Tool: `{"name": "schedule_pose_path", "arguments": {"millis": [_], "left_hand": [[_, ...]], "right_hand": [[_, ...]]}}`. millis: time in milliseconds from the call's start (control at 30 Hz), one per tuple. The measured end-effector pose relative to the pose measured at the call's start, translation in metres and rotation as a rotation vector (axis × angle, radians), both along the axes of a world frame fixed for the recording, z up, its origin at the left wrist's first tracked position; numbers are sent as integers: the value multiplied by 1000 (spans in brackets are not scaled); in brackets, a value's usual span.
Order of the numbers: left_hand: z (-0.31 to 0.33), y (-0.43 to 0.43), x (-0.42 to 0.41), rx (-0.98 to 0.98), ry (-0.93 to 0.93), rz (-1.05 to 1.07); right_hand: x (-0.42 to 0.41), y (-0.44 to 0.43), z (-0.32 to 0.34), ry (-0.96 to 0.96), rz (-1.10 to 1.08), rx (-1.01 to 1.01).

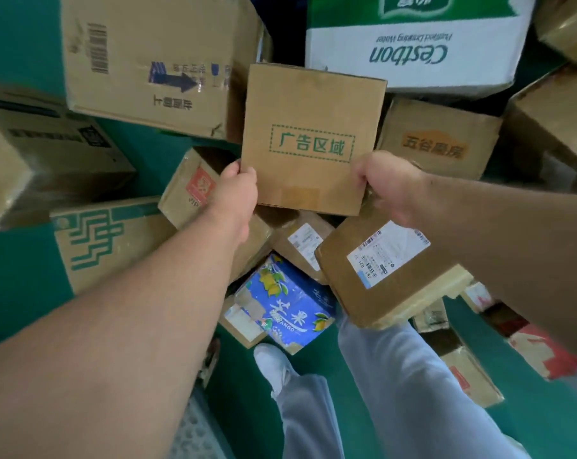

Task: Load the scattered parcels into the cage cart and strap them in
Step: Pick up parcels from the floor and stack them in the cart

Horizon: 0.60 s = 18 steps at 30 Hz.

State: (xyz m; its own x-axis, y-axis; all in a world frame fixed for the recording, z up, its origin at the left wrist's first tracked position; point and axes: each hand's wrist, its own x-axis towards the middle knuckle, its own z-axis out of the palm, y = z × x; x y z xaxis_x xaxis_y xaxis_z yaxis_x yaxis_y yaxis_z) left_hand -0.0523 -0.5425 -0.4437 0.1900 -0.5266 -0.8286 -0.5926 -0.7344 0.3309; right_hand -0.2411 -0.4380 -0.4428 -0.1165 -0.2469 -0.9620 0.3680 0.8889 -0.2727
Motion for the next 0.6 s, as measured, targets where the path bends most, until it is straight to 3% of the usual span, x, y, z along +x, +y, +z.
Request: {"name": "schedule_pose_path", "arguments": {"millis": [200,300,400,500,600], "left_hand": [[105,45,33,17,187,154],[168,88,50,19,268,196],[240,131,70,-96,358,157],[311,177,101,-191,510,-20],[367,230,139,-340,500,-463]], "right_hand": [[10,43,96,-7,-161,-185],[9,66,158,-31,-126,-244],[17,85,213,79,-103,-217],[39,118,259,150,-116,-137],[68,161,290,121,-123,-68]]}}
